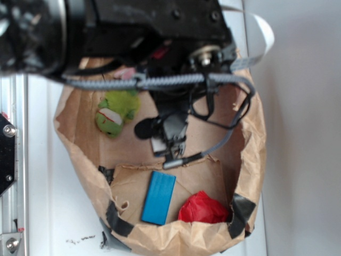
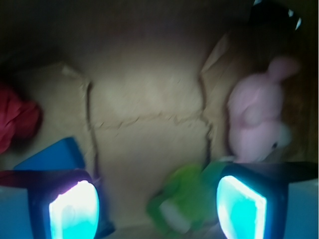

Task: Grab the pink bunny.

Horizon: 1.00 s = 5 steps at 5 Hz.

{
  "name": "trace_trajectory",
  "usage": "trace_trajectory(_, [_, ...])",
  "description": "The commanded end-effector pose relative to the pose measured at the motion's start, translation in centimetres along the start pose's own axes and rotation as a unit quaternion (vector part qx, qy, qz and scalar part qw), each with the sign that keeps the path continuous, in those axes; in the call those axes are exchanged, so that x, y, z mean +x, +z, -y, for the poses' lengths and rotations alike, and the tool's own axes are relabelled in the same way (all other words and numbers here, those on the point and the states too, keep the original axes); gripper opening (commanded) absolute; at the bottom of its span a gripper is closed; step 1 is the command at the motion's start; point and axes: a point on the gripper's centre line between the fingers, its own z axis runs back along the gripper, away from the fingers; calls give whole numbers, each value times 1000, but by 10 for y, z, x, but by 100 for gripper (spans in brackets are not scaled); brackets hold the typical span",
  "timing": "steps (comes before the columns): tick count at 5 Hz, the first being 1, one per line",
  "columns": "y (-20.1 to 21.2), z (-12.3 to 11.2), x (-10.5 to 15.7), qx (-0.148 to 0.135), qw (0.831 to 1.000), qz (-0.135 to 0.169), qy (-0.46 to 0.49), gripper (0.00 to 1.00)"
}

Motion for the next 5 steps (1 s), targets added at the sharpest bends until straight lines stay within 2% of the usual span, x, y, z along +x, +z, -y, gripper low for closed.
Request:
trace_trajectory(1, [9, -7, 3, 2, 1000, 17, 3, 100])
trace_trajectory(2, [9, -7, 3, 2, 1000, 17, 3, 100])
trace_trajectory(3, [1, -12, -13, 0, 1000, 8, 3, 100])
trace_trajectory(4, [-29, -26, 0, 40, 998, 43, 33, 100])
trace_trajectory(5, [-30, -36, 13, 56, 996, 55, 45, 100])
